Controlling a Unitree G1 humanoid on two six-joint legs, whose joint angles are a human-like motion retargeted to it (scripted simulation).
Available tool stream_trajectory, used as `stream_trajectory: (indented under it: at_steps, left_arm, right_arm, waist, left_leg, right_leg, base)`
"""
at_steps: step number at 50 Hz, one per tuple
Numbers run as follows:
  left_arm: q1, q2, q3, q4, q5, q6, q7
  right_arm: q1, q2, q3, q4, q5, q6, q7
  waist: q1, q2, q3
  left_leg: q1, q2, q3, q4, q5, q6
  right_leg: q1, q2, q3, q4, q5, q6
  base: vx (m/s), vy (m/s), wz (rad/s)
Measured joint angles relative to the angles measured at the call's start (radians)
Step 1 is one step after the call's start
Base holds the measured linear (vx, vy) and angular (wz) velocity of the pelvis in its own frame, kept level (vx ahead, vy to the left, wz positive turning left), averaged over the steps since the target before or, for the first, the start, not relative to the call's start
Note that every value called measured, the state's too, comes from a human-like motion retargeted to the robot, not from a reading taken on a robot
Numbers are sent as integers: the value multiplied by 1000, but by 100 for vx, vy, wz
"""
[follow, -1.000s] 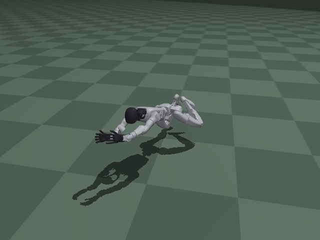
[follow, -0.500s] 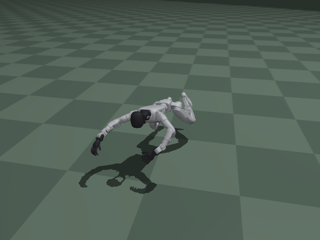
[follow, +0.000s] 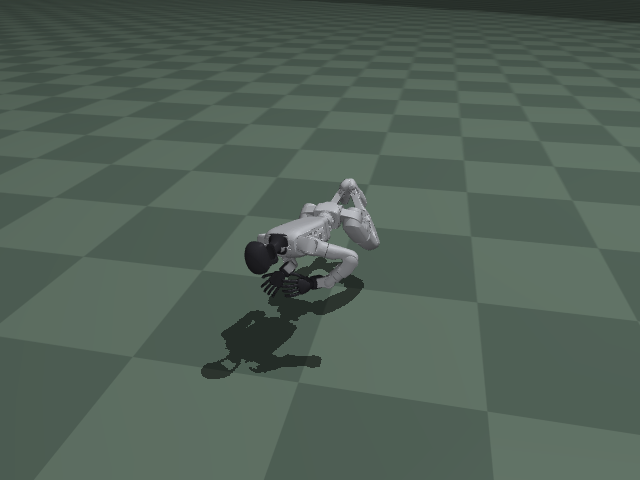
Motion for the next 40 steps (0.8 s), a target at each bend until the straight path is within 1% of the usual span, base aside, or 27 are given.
stream_trajectory:
  at_steps: [4, 8, 10, 13, 15, 18, 20, 22, 25, 27, 30, 33, 35, 37, 40]
  left_arm:
    - [-188, 9, -68, -40, 71, 12, 136]
    - [-409, 31, -118, -80, 145, 20, 238]
    - [-539, 45, -134, -88, 188, 27, 285]
    - [-734, 77, -141, -65, 259, 34, 346]
    - [-861, 105, -142, -25, 301, 43, 373]
    - [-1040, 157, -164, 81, 326, 65, 377]
    - [-1172, 188, -207, 185, 309, 78, 361]
    - [-1296, 201, -270, 316, 250, 86, 336]
    - [-1485, 181, -389, 580, 82, 81, 274]
    - [-1592, 147, -465, 789, -69, 69, 214]
    - [-1705, 76, -547, 1112, -318, 51, 97]
    - [-1737, 16, -577, 1367, -522, 58, -36]
    - [-1726, -12, -585, 1491, -622, 70, -122]
    - [-1677, -27, -579, 1558, -667, 85, -177]
    - [-1558, -40, -561, 1586, -662, 105, -215]
  right_arm:
    - [-233, 25, 116, -46, -33, 1, -108]
    - [-508, 27, 161, -130, -93, -1, -197]
    - [-659, 18, 150, -160, -141, 2, -236]
    - [-871, -12, 93, -155, -240, 21, -279]
    - [-1009, -45, 42, -114, -309, 40, -305]
    - [-1217, -120, -17, 19, -391, 80, -334]
    - [-1370, -174, -22, 154, -415, 108, -351]
    - [-1520, -217, 8, 325, -387, 129, -354]
    - [-1746, -247, 100, 652, -251, 130, -314]
    - [-1872, -236, 171, 902, -119, 117, -246]
    - [-2017, -190, 271, 1278, 102, 109, -85]
    - [-2076, -137, 330, 1557, 257, 132, 74]
    - [-2080, -107, 354, 1685, 309, 150, 151]
    - [-2048, -89, 363, 1748, 315, 162, 175]
    - [-1961, -80, 364, 1764, 263, 172, 135]
  waist:
    - [-48, -33, 23]
    - [-100, -59, 30]
    - [-133, -75, 36]
    - [-180, -98, 34]
    - [-211, -112, 30]
    - [-252, -131, 18]
    - [-274, -144, 11]
    - [-288, -157, -1]
    - [-294, -177, -17]
    - [-294, -192, -22]
    - [-293, -216, -22]
    - [-291, -241, -12]
    - [-288, -260, 1]
    - [-282, -282, 13]
    - [-271, -325, 27]
  left_leg:
    - [-35, -30, -27, -18, 3, -18]
    - [-59, -43, -44, -33, -17, -26]
    - [-64, -53, -47, -40, -31, -31]
    - [-69, -62, -49, -48, -56, -44]
    - [-71, -63, -51, -54, -70, -53]
    - [-74, -56, -49, -64, -80, -59]
    - [-75, -49, -44, -67, -79, -56]
    - [-79, -39, -37, -64, -73, -50]
    - [-85, -31, -27, -59, -52, -38]
    - [-86, -33, -25, -57, -37, -27]
    - [-87, -46, -25, -59, -13, -9]
    - [-91, -65, -42, -59, 8, 13]
    - [-96, -75, -57, -57, 22, 24]
    - [-102, -86, -76, -48, 31, 36]
    - [-110, -95, -103, -15, 36, 54]
  right_leg:
    - [12, 69, 63, -34, -42, 0]
    - [4, 121, 112, -51, -76, 0]
    - [0, 127, 134, -57, -87, 0]
    - [-9, 129, 164, -71, -86, 0]
    - [-17, 132, 183, -85, -75, 0]
    - [-31, 133, 203, -109, -45, 0]
    - [-40, 130, 210, -122, -21, 0]
    - [-52, 128, 211, -129, 8, 0]
    - [-70, 123, 213, -131, 45, 0]
    - [-78, 125, 220, -128, 66, 0]
    - [-92, 126, 240, -117, 89, -1]
    - [-110, 140, 263, -98, 101, -9]
    - [-125, 148, 270, -83, 104, -24]
    - [-142, 156, 274, -60, 100, -41]
    - [-169, 160, 270, -7, 83, -73]
  base:
    - [4, 22, -539]
    - [0, 21, -207]
    - [1, 17, -156]
    - [1, 14, -118]
    - [0, 11, -66]
    - [0, 9, -25]
    - [-1, 7, 2]
    - [-3, 6, 24]
    - [-4, 5, 30]
    - [-2, 2, 11]
    - [-2, 1, -6]
    - [-7, 2, -32]
    - [-9, 4, -47]
    - [-9, 6, -61]
    - [-9, 10, -83]
